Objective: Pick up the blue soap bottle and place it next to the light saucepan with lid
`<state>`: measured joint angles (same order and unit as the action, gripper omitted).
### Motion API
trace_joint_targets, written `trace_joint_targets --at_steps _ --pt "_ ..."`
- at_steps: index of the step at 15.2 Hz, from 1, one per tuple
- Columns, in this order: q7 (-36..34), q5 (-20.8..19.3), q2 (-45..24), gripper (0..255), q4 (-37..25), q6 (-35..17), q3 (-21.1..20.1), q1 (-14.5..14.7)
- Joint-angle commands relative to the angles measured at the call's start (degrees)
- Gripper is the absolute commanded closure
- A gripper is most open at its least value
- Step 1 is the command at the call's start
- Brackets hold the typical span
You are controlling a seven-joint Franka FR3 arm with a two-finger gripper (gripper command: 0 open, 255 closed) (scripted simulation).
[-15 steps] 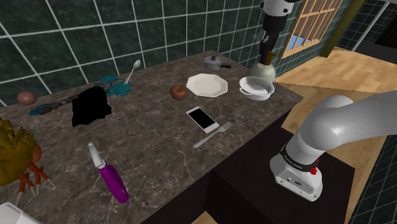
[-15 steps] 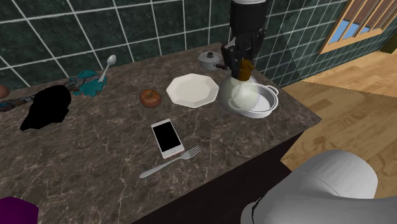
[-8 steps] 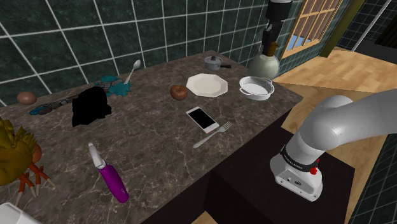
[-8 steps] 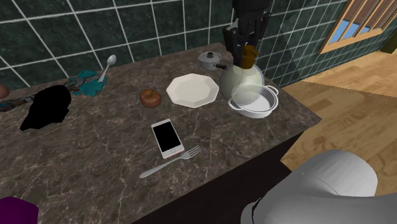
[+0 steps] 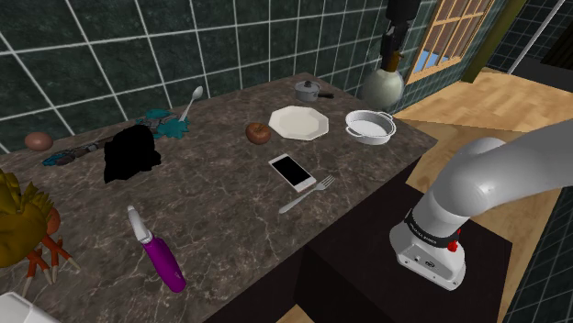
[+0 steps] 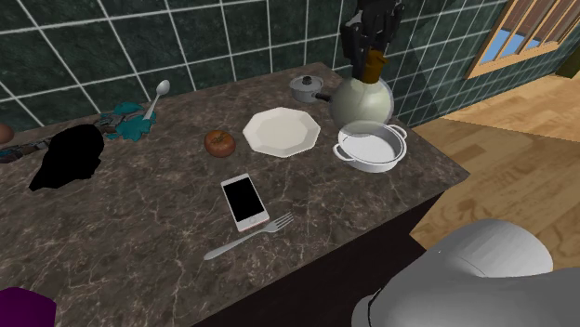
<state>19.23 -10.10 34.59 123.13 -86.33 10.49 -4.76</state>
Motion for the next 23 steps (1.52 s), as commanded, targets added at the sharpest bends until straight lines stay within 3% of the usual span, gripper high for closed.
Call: trace_joint_targets --at_steps 1,7,12,18,23 --pt "2.5 -0.95 -2.7 255 -1.53 -1.57 2.28 -0.46" --pt "9.65 -1.73 -12.22 255 -7.95 -5.71 8.72 -1.41" --pt "16.18 -0.06 -21.61 255 -15.24 -8.35 13.87 -2.27" --pt "24.87 5.3 -34.94 255 -26.76 -9.76 19.16 -4.64" --pt "32.03 12.11 -47.81 255 -39.64 -8.41 21.6 -9.35"
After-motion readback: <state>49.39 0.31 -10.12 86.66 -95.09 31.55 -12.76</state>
